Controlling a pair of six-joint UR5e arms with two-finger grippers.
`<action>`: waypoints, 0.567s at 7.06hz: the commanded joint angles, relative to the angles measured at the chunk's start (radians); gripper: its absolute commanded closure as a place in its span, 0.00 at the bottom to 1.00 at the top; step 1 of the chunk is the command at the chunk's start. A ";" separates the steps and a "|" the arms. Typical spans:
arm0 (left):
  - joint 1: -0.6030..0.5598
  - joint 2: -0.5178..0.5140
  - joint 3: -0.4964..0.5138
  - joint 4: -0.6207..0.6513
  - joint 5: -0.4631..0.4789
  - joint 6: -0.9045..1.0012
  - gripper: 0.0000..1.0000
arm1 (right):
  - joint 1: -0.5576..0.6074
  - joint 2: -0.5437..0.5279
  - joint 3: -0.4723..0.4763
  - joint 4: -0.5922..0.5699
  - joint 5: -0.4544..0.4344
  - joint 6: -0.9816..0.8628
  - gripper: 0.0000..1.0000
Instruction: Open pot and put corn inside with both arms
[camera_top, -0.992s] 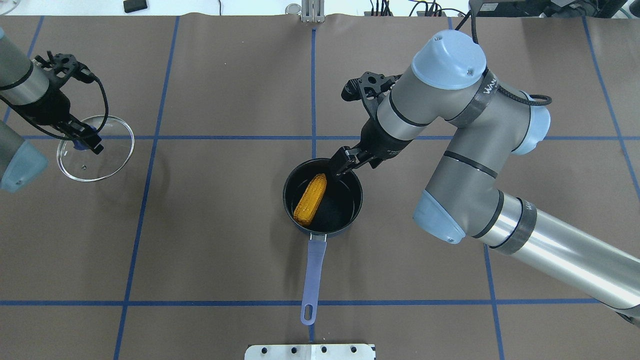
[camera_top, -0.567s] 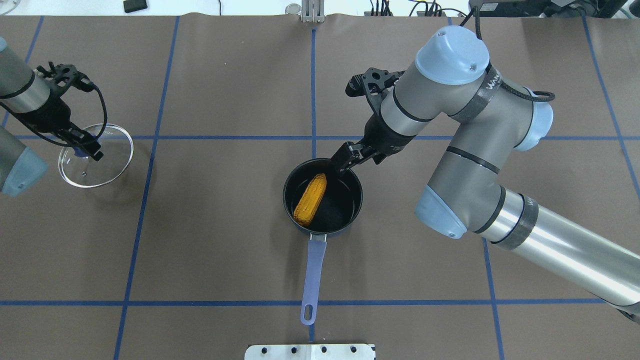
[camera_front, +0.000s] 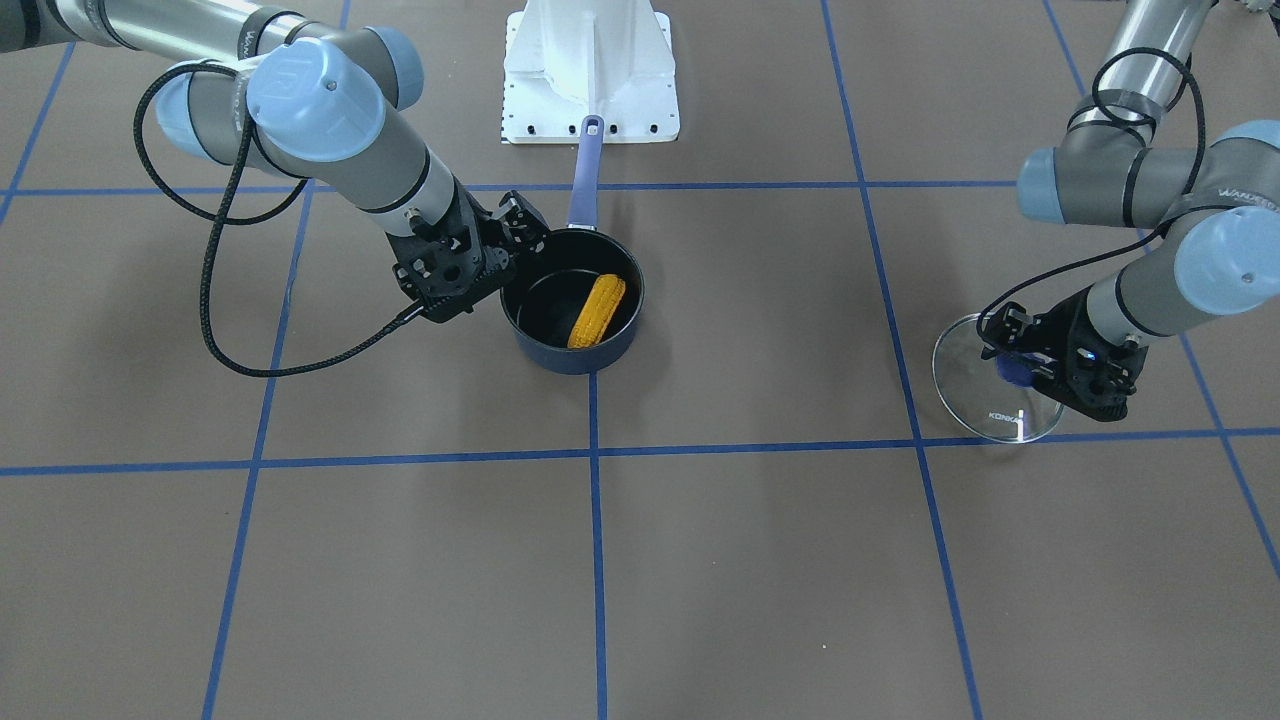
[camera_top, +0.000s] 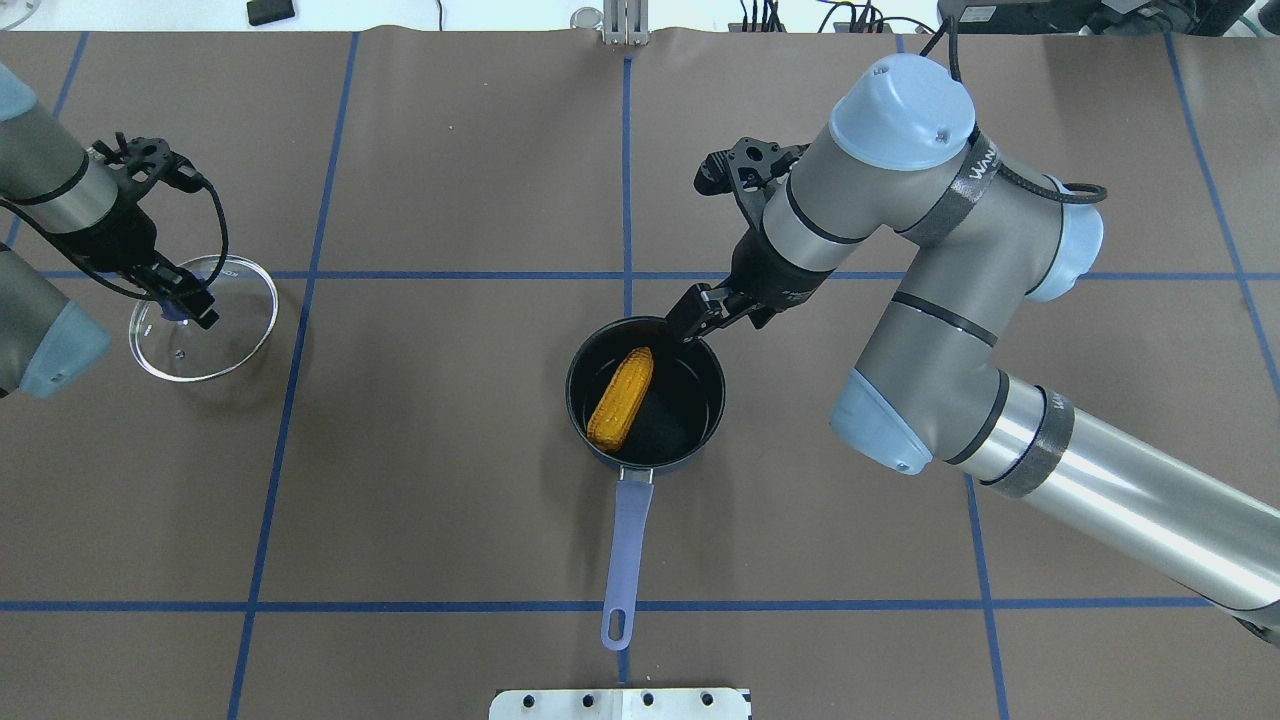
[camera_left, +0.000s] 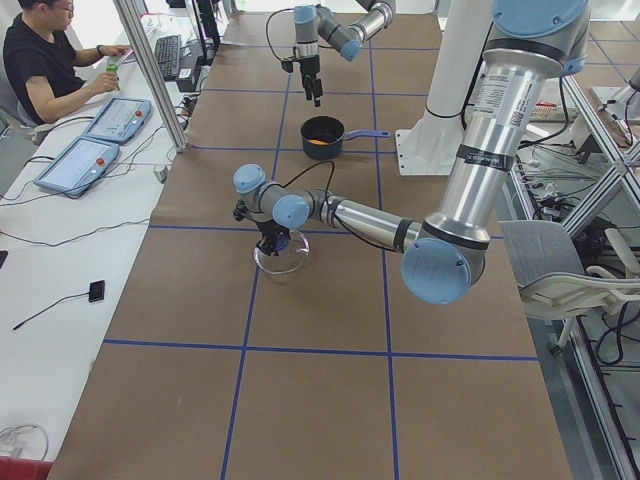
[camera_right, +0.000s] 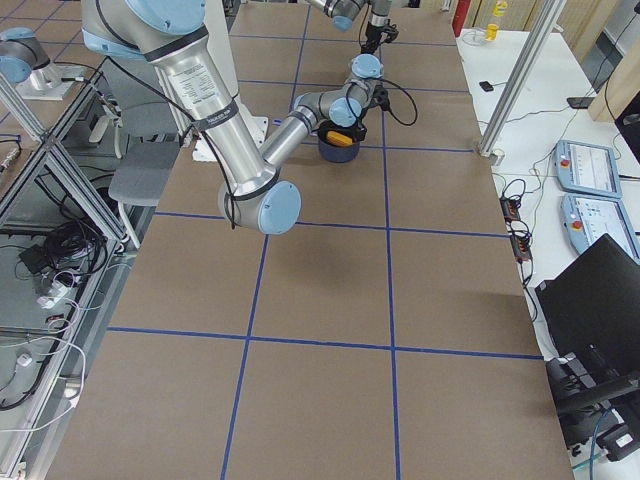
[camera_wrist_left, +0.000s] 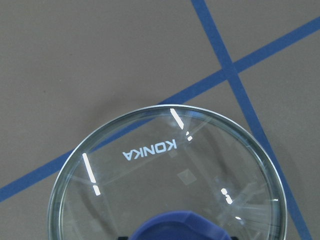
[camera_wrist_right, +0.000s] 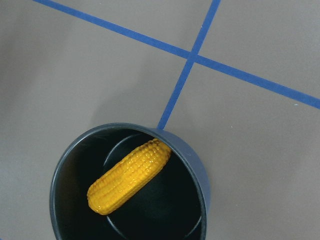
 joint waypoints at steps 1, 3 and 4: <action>0.005 0.000 0.000 0.000 0.000 0.000 0.36 | 0.000 0.000 -0.004 0.000 0.000 0.000 0.00; 0.006 0.000 -0.003 -0.002 -0.001 0.000 0.01 | 0.001 0.000 -0.004 0.000 -0.002 0.000 0.00; 0.006 0.001 -0.004 -0.002 -0.001 -0.002 0.01 | 0.001 0.000 -0.004 0.000 -0.012 0.000 0.00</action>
